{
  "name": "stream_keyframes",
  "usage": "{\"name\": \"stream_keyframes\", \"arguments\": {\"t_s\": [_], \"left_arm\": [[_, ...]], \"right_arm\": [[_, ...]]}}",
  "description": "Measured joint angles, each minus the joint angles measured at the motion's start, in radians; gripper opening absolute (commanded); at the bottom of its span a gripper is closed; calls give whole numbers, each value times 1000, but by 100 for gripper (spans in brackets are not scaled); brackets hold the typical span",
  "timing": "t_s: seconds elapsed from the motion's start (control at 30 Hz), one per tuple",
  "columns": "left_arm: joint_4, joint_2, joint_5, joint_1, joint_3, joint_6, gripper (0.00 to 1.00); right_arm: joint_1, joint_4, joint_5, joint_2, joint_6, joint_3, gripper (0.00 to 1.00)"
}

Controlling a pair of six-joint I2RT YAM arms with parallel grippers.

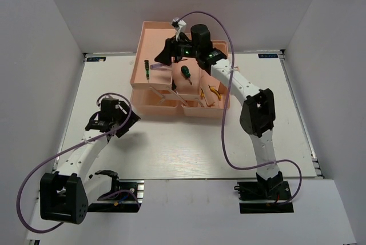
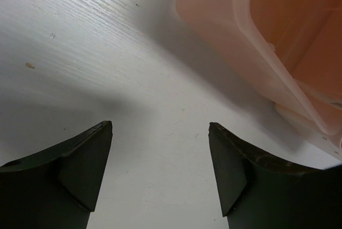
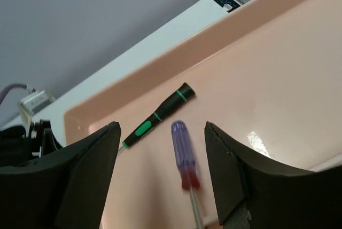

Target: Sort the tools into containers

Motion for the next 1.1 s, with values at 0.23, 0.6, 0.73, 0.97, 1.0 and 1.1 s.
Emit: {"name": "stream_keyframes", "arguments": {"t_s": [0.23, 0.6, 0.73, 0.97, 1.0, 1.1], "left_arm": [[20, 13, 8, 13, 14, 0, 83], [15, 1, 8, 39, 14, 1, 83], [2, -18, 2, 41, 14, 0, 85], [-66, -55, -35, 53, 14, -4, 90], [-80, -62, -41, 55, 14, -5, 90], [-111, -87, -60, 58, 14, -8, 90]], "right_arm": [[-15, -11, -186, -306, -234, -336, 9], [95, -293, -408, -660, -972, -676, 52], [173, -249, -223, -643, -1197, -914, 53], [300, -43, 51, -504, -1308, -1019, 55], [311, -7, 76, -491, -1314, -1019, 55], [334, 85, 124, -462, -1323, -1010, 55]]}}
